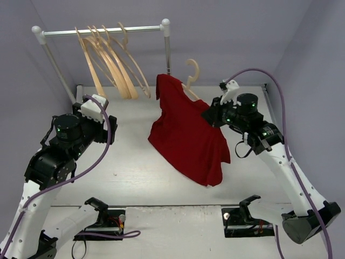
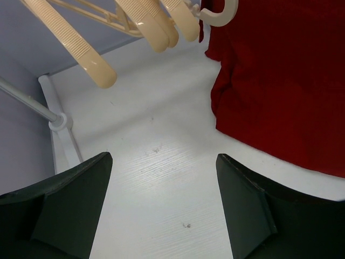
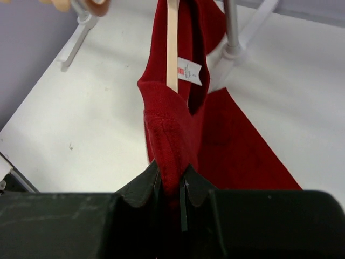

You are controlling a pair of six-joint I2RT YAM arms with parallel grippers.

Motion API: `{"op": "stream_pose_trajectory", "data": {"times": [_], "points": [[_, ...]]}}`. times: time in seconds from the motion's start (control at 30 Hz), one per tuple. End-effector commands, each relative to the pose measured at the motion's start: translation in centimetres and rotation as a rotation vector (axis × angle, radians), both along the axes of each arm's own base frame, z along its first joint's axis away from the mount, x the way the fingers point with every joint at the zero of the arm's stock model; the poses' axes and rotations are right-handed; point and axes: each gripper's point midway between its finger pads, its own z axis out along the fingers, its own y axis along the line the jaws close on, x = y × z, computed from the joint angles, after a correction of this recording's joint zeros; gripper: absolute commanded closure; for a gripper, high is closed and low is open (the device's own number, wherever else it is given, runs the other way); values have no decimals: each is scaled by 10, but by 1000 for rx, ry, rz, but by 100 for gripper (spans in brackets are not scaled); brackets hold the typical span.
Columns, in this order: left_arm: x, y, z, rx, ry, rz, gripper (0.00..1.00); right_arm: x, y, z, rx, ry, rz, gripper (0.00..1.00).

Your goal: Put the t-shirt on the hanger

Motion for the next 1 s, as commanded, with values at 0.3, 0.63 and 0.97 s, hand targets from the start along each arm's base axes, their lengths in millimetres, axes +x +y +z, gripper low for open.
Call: {"op": "stream_pose_trajectory", "data": {"times": [0.3,0.63,0.97], "points": [[8,20,-10,-2,-22,135,27,73,90,136,143,-386,-42,100],[1,32,-39,25,-2,179,26,140,127,163,130,-466,-95,100],[1,29,-49,-7,5,184,27,188,169,132,124,-441,-69,100]]}}
